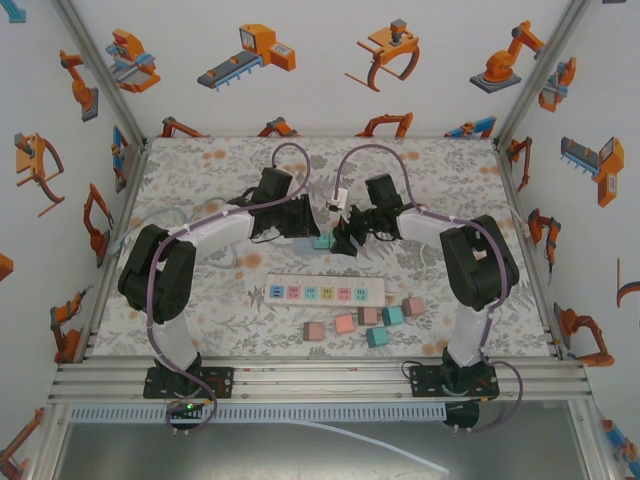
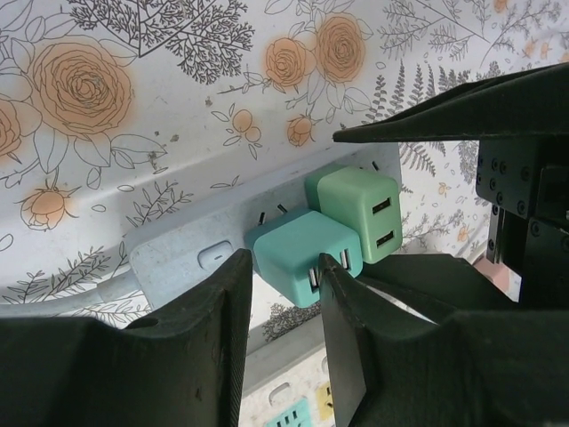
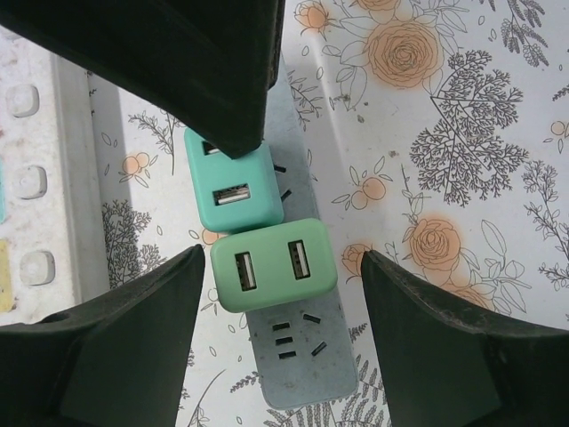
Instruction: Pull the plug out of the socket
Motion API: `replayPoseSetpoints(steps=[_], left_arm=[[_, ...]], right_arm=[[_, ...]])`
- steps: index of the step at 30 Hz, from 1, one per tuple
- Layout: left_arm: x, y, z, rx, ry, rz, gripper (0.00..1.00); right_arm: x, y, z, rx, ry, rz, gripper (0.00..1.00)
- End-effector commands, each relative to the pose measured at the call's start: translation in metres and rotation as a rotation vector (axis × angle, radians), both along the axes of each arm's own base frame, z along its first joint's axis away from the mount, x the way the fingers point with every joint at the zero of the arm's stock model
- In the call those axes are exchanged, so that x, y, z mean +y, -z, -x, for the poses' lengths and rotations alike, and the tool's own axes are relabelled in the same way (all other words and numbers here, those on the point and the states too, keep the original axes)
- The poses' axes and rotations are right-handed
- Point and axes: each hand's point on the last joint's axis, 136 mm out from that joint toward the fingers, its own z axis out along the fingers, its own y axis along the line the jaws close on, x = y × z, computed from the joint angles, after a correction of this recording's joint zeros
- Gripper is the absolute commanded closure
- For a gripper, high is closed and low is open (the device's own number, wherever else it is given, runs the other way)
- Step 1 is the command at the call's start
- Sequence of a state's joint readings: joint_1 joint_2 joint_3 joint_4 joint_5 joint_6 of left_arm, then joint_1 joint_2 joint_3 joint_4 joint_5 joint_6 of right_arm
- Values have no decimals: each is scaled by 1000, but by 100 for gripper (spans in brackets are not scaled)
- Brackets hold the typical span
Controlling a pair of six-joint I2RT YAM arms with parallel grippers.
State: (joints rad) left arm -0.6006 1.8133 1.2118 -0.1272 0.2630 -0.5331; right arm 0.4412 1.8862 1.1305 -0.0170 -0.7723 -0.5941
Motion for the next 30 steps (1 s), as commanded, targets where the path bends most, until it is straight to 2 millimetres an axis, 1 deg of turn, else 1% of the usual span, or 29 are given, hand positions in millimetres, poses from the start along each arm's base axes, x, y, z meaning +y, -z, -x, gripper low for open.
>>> replayPoseSetpoints(steps=[1,3,4,9,13,15,19,21,24,27,30], left_arm=[[9,13,14,32,34,-44,63],[12,14,13,31,25,-61,64],[14,16,13,33,17,-77,68],[27,19,12,20,-7,-146,69],[23,19,15,31,27,-137,69],[18,20,18,33,57,-116,68],[7,28,24,77,119,-99,65],[8,35,25,92,121,-121,65],[10,39,25,96,114,-148,65],[10,39,26,96,125,-145,64],[8,39,26,97,128,-142,64]], right_arm=[[5,-2,-5,-7,3,-9,35],[5,-2,-5,-6,1,-10,35],[5,-2,-5,-5,0,-11,36],[5,-4,-5,-6,3,-11,36],[5,-4,-7,-9,6,-8,36],[6,-5,-8,-11,8,-8,36],[7,-2,-13,-11,11,5,35],[8,0,-13,-5,-5,5,35],[10,5,-8,20,-35,15,36],[11,7,-3,18,-54,28,36],[13,5,-1,33,-66,22,39]])
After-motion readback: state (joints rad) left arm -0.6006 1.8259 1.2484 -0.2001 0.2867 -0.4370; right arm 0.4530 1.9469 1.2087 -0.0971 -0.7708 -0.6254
